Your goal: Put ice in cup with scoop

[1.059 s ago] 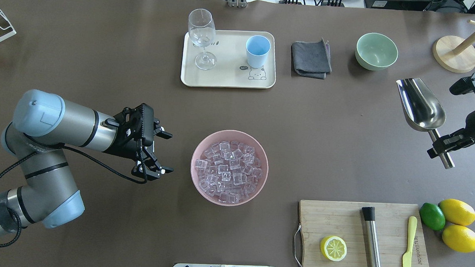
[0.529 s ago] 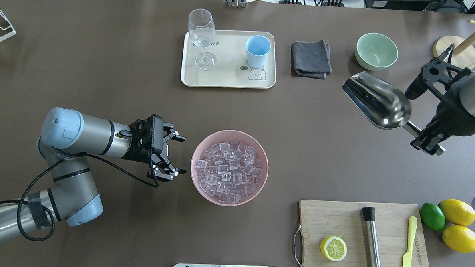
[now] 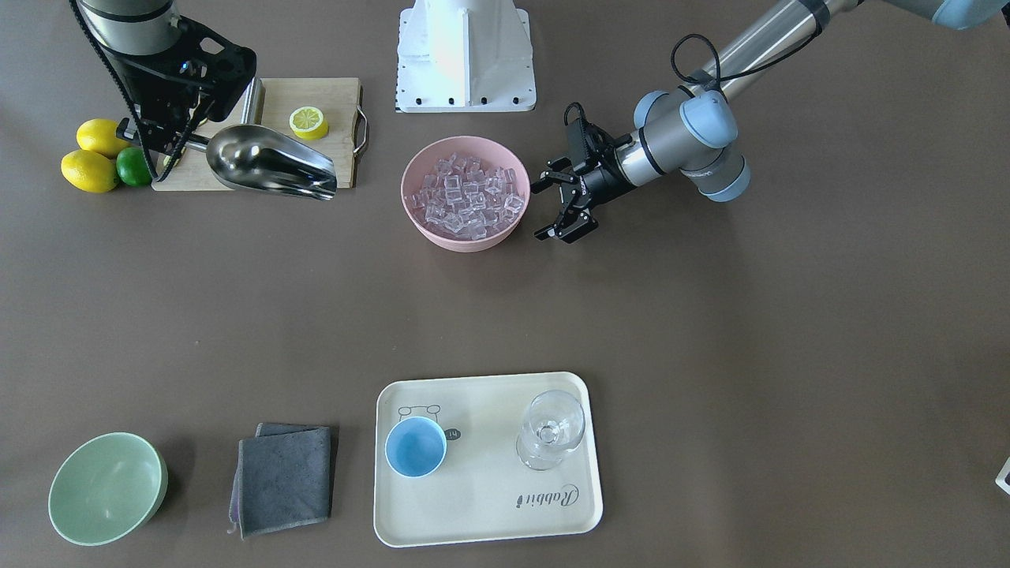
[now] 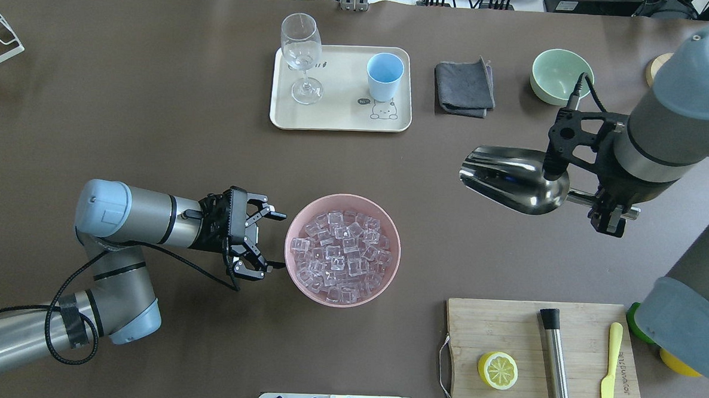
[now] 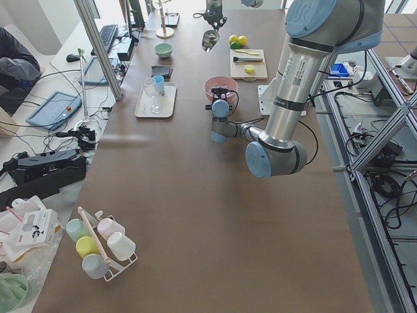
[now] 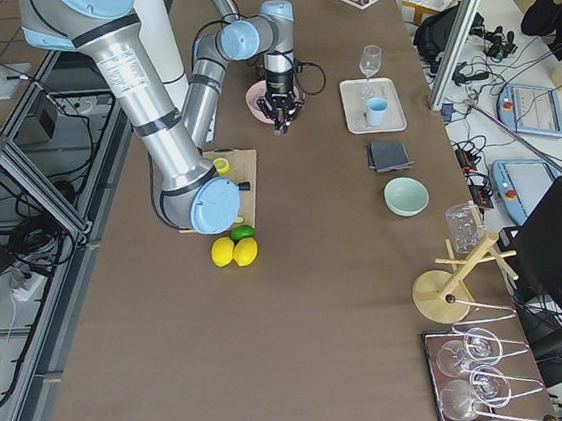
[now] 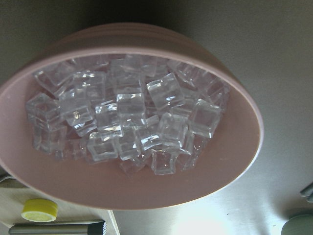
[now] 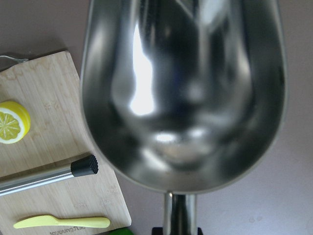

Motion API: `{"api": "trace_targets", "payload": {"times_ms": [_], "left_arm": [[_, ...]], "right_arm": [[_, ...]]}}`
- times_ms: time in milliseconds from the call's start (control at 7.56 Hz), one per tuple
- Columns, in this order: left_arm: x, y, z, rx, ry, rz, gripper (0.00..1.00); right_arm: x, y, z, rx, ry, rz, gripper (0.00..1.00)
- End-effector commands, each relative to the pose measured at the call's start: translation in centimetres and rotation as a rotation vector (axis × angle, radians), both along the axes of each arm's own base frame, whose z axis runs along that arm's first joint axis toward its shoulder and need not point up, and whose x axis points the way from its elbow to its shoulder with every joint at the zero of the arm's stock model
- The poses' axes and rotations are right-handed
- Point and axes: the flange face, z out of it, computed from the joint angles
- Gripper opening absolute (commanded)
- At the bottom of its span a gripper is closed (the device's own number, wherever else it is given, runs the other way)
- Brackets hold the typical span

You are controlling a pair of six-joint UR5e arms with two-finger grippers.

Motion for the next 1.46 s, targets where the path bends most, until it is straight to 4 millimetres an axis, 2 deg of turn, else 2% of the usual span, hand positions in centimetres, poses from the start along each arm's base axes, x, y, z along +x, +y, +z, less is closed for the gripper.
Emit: {"api": "trace_targets", "payload": {"times_ms": [0, 132, 265, 397, 662, 926, 1059, 1324], "left_arm": [[0.8, 0.9, 0.0, 0.074, 0.014, 0.014, 0.98], [1.2, 0.9, -0.5, 0.072, 0.014, 0.017, 0.98], [1.5, 1.0, -0.2, 0.033, 0.01, 0.027, 0.98], [1.8, 0.8, -0.5, -0.018, 0.01, 0.029, 0.98], [2.6, 0.4, -0.8, -0.02, 0.008, 0.029, 0.98], [2.8, 0.3, -1.5, -0.016, 0.016, 0.029, 0.98], [2.9, 0.4, -1.6, -0.012, 0.018, 0.031, 0.98], [3.1, 0.6, -1.6, -0.01, 0.018, 0.034, 0.98]], "right_arm": [[-3.8, 1.7, -4.1, 0.057, 0.122, -0.207, 0.0], [-4.7, 2.0, -5.3, 0.099, 0.165, -0.287, 0.0], [-6.8, 2.4, -6.1, 0.097, 0.181, -0.334, 0.0], [-8.0, 2.7, -6.2, 0.118, 0.201, -0.35, 0.0], [-9.3, 1.5, -5.6, 0.127, 0.245, -0.377, 0.0], [-13.7, -1.1, -6.8, 0.095, 0.261, -0.386, 0.0], [-15.0, -1.8, -7.1, 0.084, 0.281, -0.392, 0.0], [-17.0, -3.1, -6.3, 0.042, 0.325, -0.397, 0.0]]}}
